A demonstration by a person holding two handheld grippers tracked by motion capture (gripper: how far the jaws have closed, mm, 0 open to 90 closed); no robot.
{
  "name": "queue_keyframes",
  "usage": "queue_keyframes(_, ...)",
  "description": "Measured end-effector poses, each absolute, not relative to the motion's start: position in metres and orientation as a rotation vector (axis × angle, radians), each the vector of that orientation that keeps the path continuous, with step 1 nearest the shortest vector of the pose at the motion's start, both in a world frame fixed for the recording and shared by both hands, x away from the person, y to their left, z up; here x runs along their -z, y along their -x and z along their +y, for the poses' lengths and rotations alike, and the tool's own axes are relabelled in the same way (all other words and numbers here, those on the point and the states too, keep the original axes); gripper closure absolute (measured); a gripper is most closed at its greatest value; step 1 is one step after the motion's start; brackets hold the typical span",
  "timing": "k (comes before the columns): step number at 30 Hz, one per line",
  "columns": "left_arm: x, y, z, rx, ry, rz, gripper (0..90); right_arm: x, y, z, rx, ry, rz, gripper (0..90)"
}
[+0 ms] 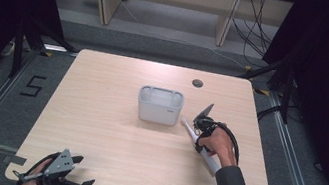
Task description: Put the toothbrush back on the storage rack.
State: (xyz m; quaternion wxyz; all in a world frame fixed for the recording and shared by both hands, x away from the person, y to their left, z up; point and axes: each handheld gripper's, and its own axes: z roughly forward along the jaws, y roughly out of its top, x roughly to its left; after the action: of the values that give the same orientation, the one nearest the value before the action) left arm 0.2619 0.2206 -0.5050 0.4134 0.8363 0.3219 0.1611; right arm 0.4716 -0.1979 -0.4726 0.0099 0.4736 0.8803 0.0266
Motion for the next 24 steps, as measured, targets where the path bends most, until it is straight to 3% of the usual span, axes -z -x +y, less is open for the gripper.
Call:
queue_keyframes(12,0.506,-0.261,0.219,-0.381,-2.082,0.823,14.7,0.468,-0.469,-0.212,-0.147,-1.44,2.755,66.7)
queue_keyframes(24,0.505,-0.261,0.221,-0.377,-2.116,0.817,14.7,0.428,-0.459,-0.23,-0.409,-1.502,2.637,66.7)
